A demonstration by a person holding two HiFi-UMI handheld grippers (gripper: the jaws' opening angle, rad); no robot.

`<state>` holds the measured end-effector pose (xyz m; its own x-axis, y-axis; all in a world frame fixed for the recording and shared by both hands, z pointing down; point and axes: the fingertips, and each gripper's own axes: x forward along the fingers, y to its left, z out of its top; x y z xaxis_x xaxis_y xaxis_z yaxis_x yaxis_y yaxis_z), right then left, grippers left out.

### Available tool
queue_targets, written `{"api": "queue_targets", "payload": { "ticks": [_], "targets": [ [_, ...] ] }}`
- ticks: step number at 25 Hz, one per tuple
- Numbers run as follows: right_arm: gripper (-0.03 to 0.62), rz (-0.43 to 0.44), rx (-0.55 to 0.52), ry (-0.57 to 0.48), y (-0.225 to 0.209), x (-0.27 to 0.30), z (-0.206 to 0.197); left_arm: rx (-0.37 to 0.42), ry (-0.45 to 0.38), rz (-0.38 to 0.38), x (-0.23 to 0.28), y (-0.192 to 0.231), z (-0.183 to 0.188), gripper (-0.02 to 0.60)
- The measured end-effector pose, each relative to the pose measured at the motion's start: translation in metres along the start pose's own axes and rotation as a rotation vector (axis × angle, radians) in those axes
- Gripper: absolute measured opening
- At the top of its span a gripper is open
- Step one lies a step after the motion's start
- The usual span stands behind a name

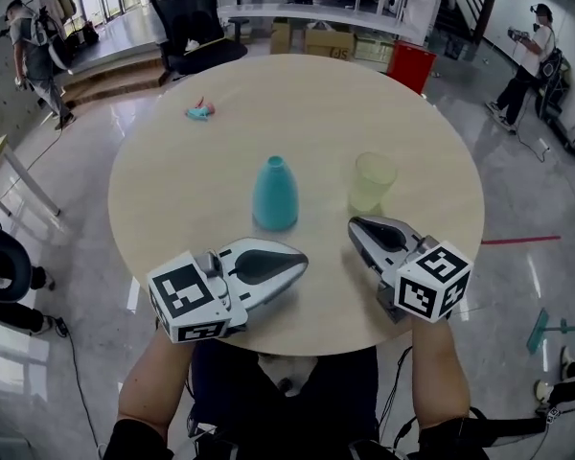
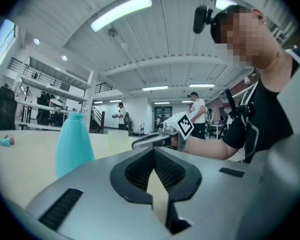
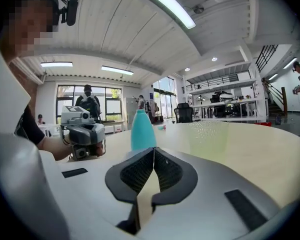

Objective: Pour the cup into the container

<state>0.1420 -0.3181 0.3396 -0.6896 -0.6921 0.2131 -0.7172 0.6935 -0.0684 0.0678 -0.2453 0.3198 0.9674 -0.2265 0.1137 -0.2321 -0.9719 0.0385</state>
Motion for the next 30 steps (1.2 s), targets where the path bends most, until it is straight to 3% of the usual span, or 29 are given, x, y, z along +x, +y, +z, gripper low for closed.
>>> {"api": "queue_targets", "payload": {
  "ticks": [3,5,10,17,23,30],
  "targets": [
    [0.008,0.043,-0.03,-0.014,0.036,-0.022,-0.002,0.09,-0.004,0.002,-0.011,-0.052,0.003,0.0],
    [0.008,0.03,-0.057,-0.021,0.06,-0.044,-0.003,0.109,0.002,-0.006,-0.015,-0.095,0.002,0.0],
    [0.008,-0.003,-0.082,-0.071,0.142,-0.121,-0.015,0.008,-0.012,-0.048,-0.038,-0.208,-0.01,0.0],
    [0.008,-0.036,-0.07,-0.087,0.264,-0.214,-0.041,0.066,0.028,-0.081,-0.092,-0.37,-0.037,0.0],
    [0.008,-0.045,-0.095,-0.095,0.367,-0.306,-0.041,0.014,-0.012,-0.068,-0.138,-0.502,-0.034,0.0],
    [0.008,-0.021,-0.131,-0.096,0.501,-0.407,-0.077,0.004,-0.029,-0.037,-0.189,-0.652,-0.052,0.0]
  ]
}}
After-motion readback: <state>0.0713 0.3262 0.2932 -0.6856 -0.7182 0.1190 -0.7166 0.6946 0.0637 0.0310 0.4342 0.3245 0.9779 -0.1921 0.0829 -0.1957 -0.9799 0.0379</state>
